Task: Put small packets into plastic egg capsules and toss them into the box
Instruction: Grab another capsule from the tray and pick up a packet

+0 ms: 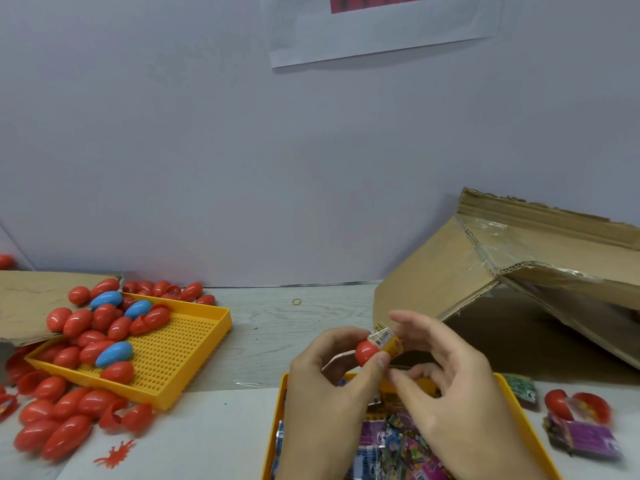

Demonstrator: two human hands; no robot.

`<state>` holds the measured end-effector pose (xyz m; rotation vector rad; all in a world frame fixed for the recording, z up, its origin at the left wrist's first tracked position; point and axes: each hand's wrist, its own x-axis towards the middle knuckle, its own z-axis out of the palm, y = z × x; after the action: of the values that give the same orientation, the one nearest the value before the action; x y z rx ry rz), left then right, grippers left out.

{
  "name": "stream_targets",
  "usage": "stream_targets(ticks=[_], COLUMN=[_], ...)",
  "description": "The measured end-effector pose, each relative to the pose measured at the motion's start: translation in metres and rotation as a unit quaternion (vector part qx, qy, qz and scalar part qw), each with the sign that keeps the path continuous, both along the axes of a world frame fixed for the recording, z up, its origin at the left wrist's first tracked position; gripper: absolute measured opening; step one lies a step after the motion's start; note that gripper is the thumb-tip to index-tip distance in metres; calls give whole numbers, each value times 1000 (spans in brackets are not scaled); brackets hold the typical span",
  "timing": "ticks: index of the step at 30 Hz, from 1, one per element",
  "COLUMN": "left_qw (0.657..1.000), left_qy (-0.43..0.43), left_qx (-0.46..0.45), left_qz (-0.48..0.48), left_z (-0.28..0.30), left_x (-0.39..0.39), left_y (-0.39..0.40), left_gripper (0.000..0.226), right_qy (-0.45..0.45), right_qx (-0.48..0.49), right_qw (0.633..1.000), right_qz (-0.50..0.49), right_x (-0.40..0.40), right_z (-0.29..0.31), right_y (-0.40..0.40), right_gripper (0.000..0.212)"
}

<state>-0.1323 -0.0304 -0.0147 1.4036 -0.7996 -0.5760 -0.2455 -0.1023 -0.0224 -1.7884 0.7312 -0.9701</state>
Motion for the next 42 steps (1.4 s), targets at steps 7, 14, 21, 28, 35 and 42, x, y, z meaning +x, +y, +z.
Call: stream_targets(ticks=[7,14,21,28,35,42], left_qw=[1000,1000,998,998,995,990], left_qy=[22,20,55,55,80,126], left_qx=[-22,-14,-2,12,-2,-4], left_qz=[0,-1,-35,-35,-54,-60], left_z=[-4,-5,-3,-7,-7,-9], left_x=[0,-3,-6,-3,-1,-2], left_y=[-3,-4,-4,-5,-7,-9], left_gripper=[16,19,13,12,18,24], right_qy=[68,49,48,39,31,33], right_qx=[-139,-171,-195,-216,-212,-210], right_qw=[986,981,977,973,974,973], right_qz=[-64,-81,-69,-77,-72,-85], right_x=[7,4,3,3,3,4], right_z=[0,1,-2,-6,-5,-7], right_y=[8,9,6,3,4,3], right_gripper=[74,74,78,79,77,77])
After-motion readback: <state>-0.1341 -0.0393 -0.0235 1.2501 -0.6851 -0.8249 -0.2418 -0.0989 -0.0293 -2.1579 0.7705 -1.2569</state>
